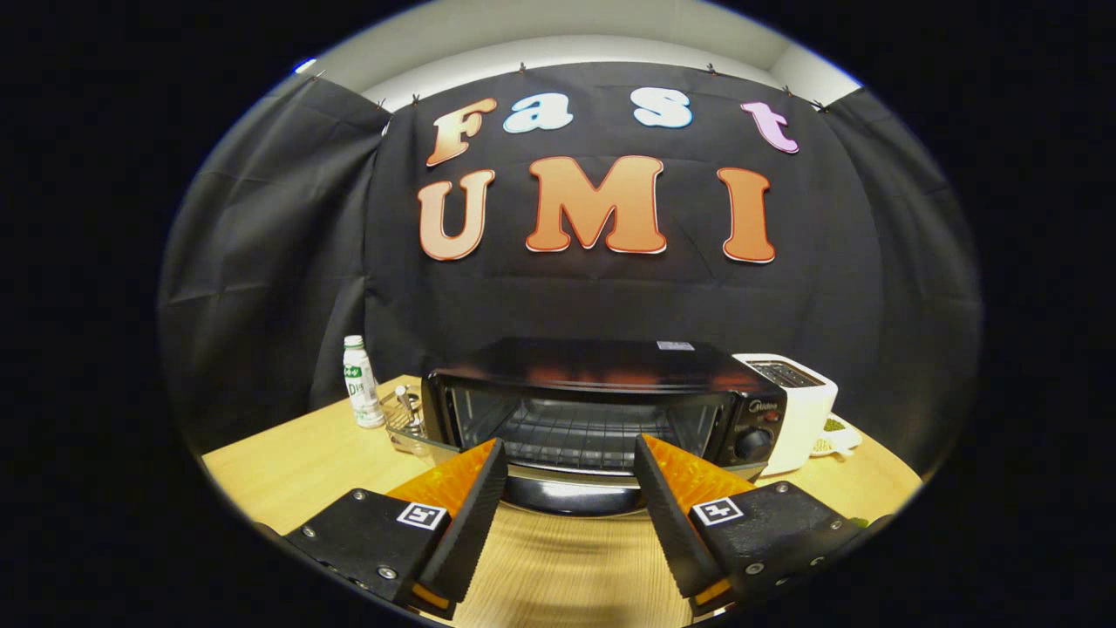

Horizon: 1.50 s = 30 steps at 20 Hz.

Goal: Open the toaster oven, put the food inside, and close the toaster oven door.

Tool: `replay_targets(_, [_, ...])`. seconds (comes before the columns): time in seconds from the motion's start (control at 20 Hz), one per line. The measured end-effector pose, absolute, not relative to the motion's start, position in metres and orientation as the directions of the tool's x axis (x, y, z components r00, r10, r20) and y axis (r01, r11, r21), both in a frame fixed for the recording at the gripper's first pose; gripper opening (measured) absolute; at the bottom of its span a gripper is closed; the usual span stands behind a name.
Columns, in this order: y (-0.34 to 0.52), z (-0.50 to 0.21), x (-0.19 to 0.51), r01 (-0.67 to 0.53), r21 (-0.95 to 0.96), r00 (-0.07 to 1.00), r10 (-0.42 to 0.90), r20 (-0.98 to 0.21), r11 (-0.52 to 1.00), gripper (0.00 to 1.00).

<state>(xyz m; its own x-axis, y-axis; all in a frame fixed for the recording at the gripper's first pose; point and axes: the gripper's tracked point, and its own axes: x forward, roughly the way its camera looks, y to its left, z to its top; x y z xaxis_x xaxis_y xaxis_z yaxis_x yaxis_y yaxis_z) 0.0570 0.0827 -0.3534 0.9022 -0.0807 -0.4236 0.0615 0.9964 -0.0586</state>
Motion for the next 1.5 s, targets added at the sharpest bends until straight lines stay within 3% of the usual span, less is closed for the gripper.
replay_targets(0.35, [0.097,-0.389,0.005,0.012,-0.015,0.848,-0.018,-0.529,1.000,0.87])
replay_targets(0.6, [0.099,-0.442,-0.032,0.056,0.131,0.733,0.049,-0.678,0.990,0.88])
replay_targets(0.9, [0.090,-0.446,-0.045,0.066,0.172,0.721,0.072,-0.690,0.983,0.85])
replay_targets(1.25, [0.026,-0.367,-0.054,0.053,0.157,0.757,0.062,-0.651,0.986,0.84])
replay_targets(1.5, [-0.047,-0.315,-0.060,0.109,0.096,0.753,-0.019,-0.658,0.989,0.86])
